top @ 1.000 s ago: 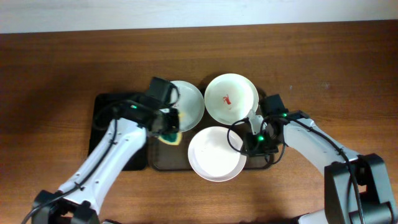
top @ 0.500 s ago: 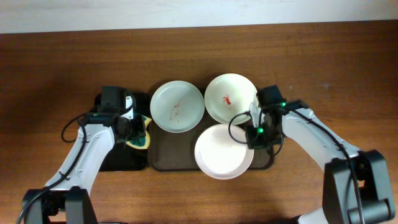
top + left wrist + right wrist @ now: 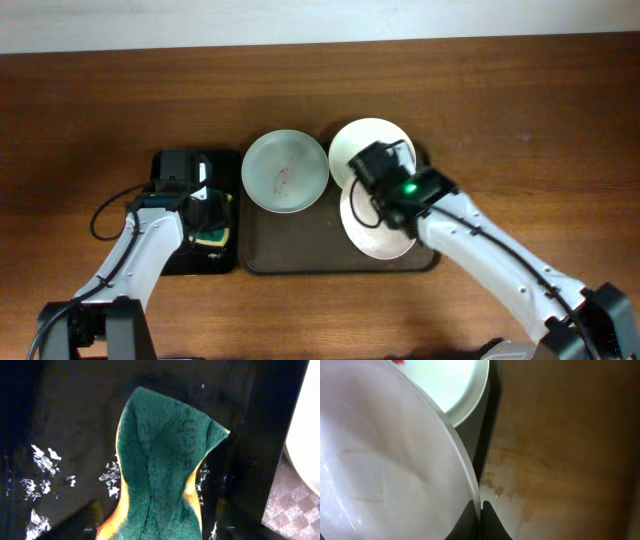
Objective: Clean dirty plates on tray and stack at the side
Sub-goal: 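Lift the front plate with the right gripper and place it right of the tray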
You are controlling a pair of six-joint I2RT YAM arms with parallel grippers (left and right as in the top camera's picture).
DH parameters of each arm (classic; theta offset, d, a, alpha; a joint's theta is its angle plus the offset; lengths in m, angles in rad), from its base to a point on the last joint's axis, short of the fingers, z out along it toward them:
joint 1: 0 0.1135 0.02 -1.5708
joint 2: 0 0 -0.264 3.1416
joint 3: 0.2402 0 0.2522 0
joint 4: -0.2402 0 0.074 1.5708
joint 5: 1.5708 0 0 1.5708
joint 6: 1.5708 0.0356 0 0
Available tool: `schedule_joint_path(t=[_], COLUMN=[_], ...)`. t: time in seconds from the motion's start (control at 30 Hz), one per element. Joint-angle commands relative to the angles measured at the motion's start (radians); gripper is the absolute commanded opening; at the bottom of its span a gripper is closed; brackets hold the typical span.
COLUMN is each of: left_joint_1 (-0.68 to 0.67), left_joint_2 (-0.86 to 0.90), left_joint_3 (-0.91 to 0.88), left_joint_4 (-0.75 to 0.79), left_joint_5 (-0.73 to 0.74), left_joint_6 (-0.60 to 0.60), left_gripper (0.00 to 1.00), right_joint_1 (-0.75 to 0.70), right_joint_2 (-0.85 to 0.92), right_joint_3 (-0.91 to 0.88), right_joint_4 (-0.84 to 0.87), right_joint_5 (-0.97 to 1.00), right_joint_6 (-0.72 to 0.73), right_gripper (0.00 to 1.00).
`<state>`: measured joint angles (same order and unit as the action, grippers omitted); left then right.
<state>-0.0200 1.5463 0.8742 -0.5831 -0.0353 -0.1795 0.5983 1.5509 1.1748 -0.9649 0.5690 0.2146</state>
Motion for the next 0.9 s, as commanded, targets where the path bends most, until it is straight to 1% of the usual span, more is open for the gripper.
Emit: schedule_joint_path(t=[0.0,0.03,0.1,0.2,0.33,0.4,0.5,0.53,0.63,0.73,0.77,0.87], left_joint_1=[0.005,0.005,0.005,0.005,0.005,0.005,0.003,0.003,0.003,0.003,0.003,0.003], left_joint_2=[-0.007,-0.007,-0.007,-0.007,-0.007,-0.007,-0.006,-0.006,-0.006,-0.007,-0.006,-0.007], left_joint_3=[-0.006,-0.006,-0.006,-0.006,-0.009,-0.031,-0.081,-0.096,-0.109,-0.109,-0.109,-0.109], left_joint_4=[-0.032,-0.042,-0.062,-0.070,-0.103,-0.093,-0.031,-0.006,0.007,0.007,0.006,0.005], left_joint_5=[-0.051,-0.080,-0.112,-0.112,-0.113,-0.112,-0.111,-0.111,-0.111,-0.111,-0.111,-0.111], left_joint_6=[0.010,0.010,0.010,0.010,0.010,0.010,0.010,0.010,0.010,0.010,0.010,0.010], left_gripper=[0.82,0.90,0.94,1.00,1.00,0.99,0.93,0.89,0.62,0.08,0.00,0.00], right_joint_1=[0.097,0.122,0.159,0.181,0.181,0.179,0.180,0.179,0.179,0.180,0.180,0.180], right_joint_2=[-0.023,-0.023,-0.023,-0.025,-0.040,-0.053,-0.058,-0.058,-0.058,-0.058,-0.058,-0.065], right_joint_3=[0.032,0.039,0.051,0.069,0.110,0.122,0.122,0.122,0.122,0.122,0.122,0.122], right_joint_4=[0.003,0.000,-0.001,-0.001,-0.040,-0.052,-0.053,-0.056,-0.073,-0.083,-0.084,-0.088], right_joint_5=[0.229,0.268,0.322,0.332,0.337,0.333,0.316,0.304,0.288,0.288,0.288,0.325], right_joint_6=[0.032,0.039,0.061,0.065,0.069,0.084,0.094,0.094,0.122,0.143,0.143,0.142], right_gripper=[0.04,0.04,0.04,0.04,0.04,0.04,0.04,0.04,0.04,0.04,0.04,0.04])
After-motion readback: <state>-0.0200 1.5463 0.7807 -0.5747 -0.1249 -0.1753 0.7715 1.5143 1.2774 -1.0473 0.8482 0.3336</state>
